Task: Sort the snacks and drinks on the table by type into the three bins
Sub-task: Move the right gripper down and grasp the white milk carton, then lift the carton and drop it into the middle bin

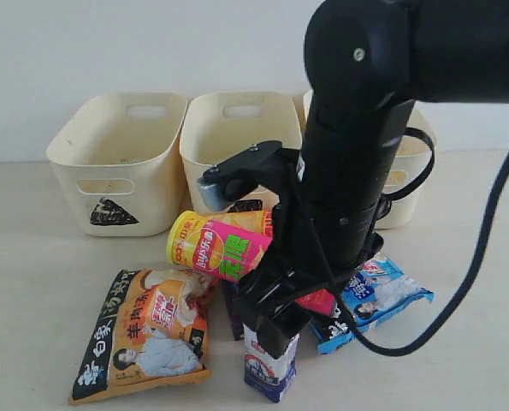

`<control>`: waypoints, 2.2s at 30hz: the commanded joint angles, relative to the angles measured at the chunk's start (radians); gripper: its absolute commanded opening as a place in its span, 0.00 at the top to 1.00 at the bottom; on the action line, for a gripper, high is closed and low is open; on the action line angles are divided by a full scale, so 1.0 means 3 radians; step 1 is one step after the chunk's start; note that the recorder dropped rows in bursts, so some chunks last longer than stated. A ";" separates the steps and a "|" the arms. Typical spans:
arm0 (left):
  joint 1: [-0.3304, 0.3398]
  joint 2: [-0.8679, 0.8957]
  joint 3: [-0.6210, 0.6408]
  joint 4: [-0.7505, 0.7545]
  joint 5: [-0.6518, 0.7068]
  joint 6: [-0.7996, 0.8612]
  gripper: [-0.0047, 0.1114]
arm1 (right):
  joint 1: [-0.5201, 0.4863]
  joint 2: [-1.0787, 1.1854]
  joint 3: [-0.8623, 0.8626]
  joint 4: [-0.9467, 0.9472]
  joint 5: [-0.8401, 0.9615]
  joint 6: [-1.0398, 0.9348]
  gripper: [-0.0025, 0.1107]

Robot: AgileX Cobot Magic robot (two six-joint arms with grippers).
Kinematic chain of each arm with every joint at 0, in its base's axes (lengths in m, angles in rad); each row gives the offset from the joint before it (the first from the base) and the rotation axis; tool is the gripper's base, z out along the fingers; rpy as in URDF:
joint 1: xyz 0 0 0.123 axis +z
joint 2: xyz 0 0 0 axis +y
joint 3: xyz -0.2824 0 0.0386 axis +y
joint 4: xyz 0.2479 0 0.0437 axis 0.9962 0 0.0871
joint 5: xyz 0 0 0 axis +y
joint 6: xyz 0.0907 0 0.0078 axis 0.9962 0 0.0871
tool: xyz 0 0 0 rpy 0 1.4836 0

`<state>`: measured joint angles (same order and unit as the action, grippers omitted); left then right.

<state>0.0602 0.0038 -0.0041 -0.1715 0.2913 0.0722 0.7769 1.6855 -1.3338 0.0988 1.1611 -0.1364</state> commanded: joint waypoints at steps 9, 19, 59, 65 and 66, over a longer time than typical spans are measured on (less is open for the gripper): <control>0.0013 -0.0013 0.0014 0.0014 -0.0025 0.0015 0.93 | 0.0043 0.0414 -0.0013 -0.0290 -0.0564 0.0300 0.30; 0.0013 -0.0013 0.0014 0.0014 -0.0025 0.0015 0.93 | 0.0043 0.0661 -0.0013 0.0007 -0.0833 0.0343 0.51; 0.0013 -0.0013 0.0014 0.0014 -0.0025 0.0015 0.93 | -0.0765 0.0609 -0.2079 -0.0510 -0.0924 0.0547 0.98; 0.0013 -0.0013 0.0014 0.0014 -0.0025 0.0015 0.93 | -0.0916 0.0973 -0.2079 -0.0451 -0.1422 0.0547 0.98; 0.0013 -0.0013 0.0014 0.0014 -0.0025 0.0015 0.93 | -0.0926 0.1027 -0.2079 -0.0451 -0.1500 0.0534 0.98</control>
<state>0.0602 0.0038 -0.0041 -0.1715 0.2913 0.0722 0.5100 1.9555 -1.9518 -0.0434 0.7992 0.0265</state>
